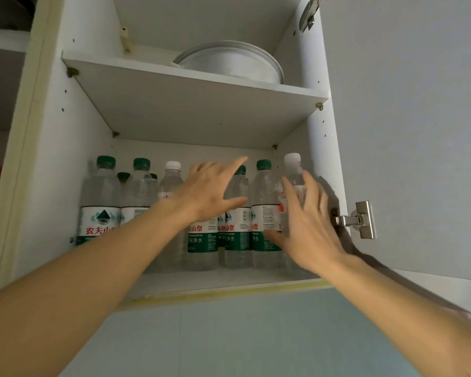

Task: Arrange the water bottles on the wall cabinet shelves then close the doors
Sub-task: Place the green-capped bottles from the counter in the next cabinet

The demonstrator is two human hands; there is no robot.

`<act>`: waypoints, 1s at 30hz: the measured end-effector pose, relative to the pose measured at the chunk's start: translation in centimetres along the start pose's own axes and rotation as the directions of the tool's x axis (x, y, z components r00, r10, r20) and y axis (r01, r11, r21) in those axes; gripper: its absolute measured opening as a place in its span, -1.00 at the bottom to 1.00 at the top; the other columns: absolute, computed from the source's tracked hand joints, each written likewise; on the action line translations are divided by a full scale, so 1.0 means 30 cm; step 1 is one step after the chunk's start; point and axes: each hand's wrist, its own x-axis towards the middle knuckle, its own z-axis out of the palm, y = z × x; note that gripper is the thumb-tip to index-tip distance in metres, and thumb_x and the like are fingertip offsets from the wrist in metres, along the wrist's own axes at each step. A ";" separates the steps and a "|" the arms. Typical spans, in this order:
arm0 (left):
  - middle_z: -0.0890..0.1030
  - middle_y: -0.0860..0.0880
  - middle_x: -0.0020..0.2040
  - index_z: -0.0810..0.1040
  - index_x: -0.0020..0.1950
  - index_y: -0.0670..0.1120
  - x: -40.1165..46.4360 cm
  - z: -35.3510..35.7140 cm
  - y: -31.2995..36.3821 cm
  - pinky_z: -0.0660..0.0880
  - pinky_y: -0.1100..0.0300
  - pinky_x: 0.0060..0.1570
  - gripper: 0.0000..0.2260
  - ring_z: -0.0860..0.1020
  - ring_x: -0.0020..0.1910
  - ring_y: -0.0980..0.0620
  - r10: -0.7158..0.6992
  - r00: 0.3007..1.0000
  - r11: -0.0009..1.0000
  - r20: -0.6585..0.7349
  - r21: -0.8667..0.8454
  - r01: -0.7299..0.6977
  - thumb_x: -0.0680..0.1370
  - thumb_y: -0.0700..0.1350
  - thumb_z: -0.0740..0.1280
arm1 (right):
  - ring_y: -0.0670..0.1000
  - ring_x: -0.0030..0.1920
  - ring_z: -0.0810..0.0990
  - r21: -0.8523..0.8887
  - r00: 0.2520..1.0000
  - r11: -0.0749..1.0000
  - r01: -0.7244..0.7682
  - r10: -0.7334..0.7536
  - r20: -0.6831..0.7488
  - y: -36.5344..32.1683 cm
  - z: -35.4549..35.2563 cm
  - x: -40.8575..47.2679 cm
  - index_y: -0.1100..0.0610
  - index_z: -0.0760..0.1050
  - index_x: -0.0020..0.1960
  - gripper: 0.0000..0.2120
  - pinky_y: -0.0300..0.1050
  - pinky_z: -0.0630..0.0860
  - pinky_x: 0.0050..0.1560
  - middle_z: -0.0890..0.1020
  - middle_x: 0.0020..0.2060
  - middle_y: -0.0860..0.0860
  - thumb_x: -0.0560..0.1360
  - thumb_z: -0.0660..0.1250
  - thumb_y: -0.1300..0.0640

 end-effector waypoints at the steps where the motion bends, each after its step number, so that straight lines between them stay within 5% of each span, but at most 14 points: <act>1: 0.32 -0.11 0.54 -0.06 0.63 0.16 0.028 -0.008 0.009 0.25 -0.15 0.43 -0.19 0.30 0.50 -0.12 -0.013 0.999 0.995 0.043 -0.097 0.017 0.53 0.31 0.31 | 0.22 0.60 -0.20 0.011 1.000 1.000 -0.002 0.001 0.027 0.008 0.019 -0.015 0.06 -0.09 0.65 0.06 0.21 0.04 0.54 -0.25 0.59 0.10 0.43 0.49 -0.22; 5: 0.38 -0.07 0.49 0.09 0.61 0.12 0.139 -0.030 0.019 0.41 -0.13 0.37 -0.28 0.39 0.43 -0.08 -0.051 0.998 0.977 0.021 -0.206 0.054 0.56 0.13 0.39 | 0.21 0.58 -0.39 0.052 0.998 0.999 -0.003 -0.001 0.067 0.038 0.074 -0.034 0.01 -0.26 0.65 0.13 0.12 -0.11 0.48 -0.52 0.53 0.06 0.43 0.47 -0.25; 13: 0.35 -0.06 0.55 0.23 0.59 -0.02 0.248 0.012 0.028 0.36 -0.02 0.40 -0.42 0.38 0.47 -0.09 -0.155 0.957 0.960 0.244 -0.192 0.205 0.61 -0.03 0.37 | 0.27 0.58 -0.35 -0.012 0.999 1.000 0.018 -0.017 0.038 0.076 0.143 -0.026 -0.02 -0.34 0.62 0.17 0.08 -0.05 0.38 -0.52 0.52 0.14 0.40 0.42 -0.34; 18: 0.42 -0.07 0.50 0.33 0.54 -0.06 0.261 0.032 0.046 0.37 0.04 0.37 -0.52 0.42 0.44 -0.07 -0.176 0.952 0.952 0.252 -0.201 0.230 0.64 -0.07 0.33 | 0.29 0.54 -0.42 -0.073 0.998 0.997 0.014 -0.010 0.060 0.084 0.159 -0.029 -0.06 -0.51 0.54 0.21 0.15 0.15 0.48 -0.61 0.45 0.17 0.49 0.53 0.04; 23: 0.59 -0.12 0.33 0.56 0.35 -0.14 0.267 0.024 0.033 0.45 0.04 0.31 -0.72 0.54 0.30 -0.09 -0.250 0.965 0.940 0.081 -0.219 0.262 0.64 -0.18 0.33 | 0.29 0.54 -0.43 -0.035 0.993 0.999 0.023 -0.019 0.114 0.094 0.148 -0.037 -0.05 -0.63 0.49 0.23 0.11 0.20 0.51 -0.63 0.44 0.15 0.53 0.49 0.12; 27: 0.60 -0.12 0.32 0.59 0.33 -0.16 0.254 0.027 0.019 0.44 0.03 0.30 -0.73 0.54 0.31 -0.09 -0.278 0.960 0.940 0.023 -0.198 0.277 0.63 -0.19 0.35 | 0.31 0.61 -0.08 0.063 0.987 0.997 -0.045 0.035 0.158 0.103 0.154 -0.045 0.00 -0.75 0.39 0.24 -0.02 0.54 0.27 -0.56 0.49 0.16 0.54 0.41 0.29; 30: 0.60 -0.12 0.32 0.59 0.32 -0.15 0.249 0.030 0.012 0.45 0.01 0.30 -0.74 0.54 0.31 -0.10 -0.287 0.958 0.939 0.016 -0.195 0.284 0.63 -0.18 0.34 | 0.29 0.50 0.31 0.121 0.976 0.987 -0.102 0.076 0.205 0.106 0.154 -0.043 -0.02 -0.68 0.43 0.20 -0.02 0.58 0.09 -0.40 0.56 0.19 0.54 0.41 0.25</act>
